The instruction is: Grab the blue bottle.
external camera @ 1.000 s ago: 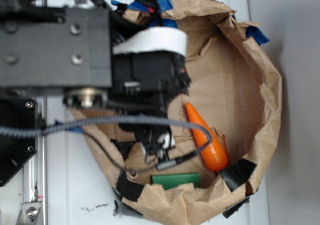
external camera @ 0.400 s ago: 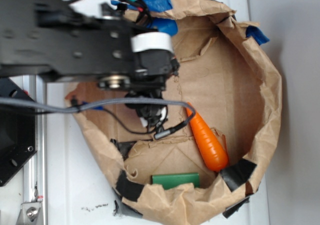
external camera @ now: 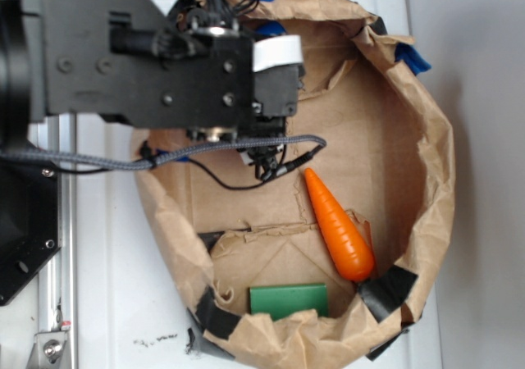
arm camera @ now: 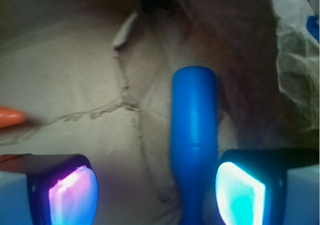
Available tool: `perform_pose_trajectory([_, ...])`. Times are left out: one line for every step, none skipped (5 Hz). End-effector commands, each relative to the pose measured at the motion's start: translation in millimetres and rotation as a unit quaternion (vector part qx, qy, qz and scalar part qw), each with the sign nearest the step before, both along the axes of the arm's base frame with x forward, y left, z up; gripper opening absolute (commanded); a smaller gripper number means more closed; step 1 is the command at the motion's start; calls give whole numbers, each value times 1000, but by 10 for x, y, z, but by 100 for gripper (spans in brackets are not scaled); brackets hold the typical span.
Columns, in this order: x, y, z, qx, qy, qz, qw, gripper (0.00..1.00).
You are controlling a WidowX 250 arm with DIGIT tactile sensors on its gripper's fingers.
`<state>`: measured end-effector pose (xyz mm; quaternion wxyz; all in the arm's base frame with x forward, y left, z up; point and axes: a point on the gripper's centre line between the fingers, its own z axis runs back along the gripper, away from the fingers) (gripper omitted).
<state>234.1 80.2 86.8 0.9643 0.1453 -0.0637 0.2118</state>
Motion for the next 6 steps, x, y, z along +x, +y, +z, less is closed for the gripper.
perform_pose_trajectory([94,164,72,60,-24,19,998,100])
perform_pose_trajectory([97,192,-92,26,-20,16,999,100])
perform_pose_trajectory([113,169,-213,2,-42,-1,999,100])
perform_pose_trajectory([109,211,-267,-94,-53,-10,994,100])
perform_pose_trajectory([112,207,-275,-94,-47,-9,994,100])
perform_pose_trajectory([112,201,-240,-91,-50,-22,994,100])
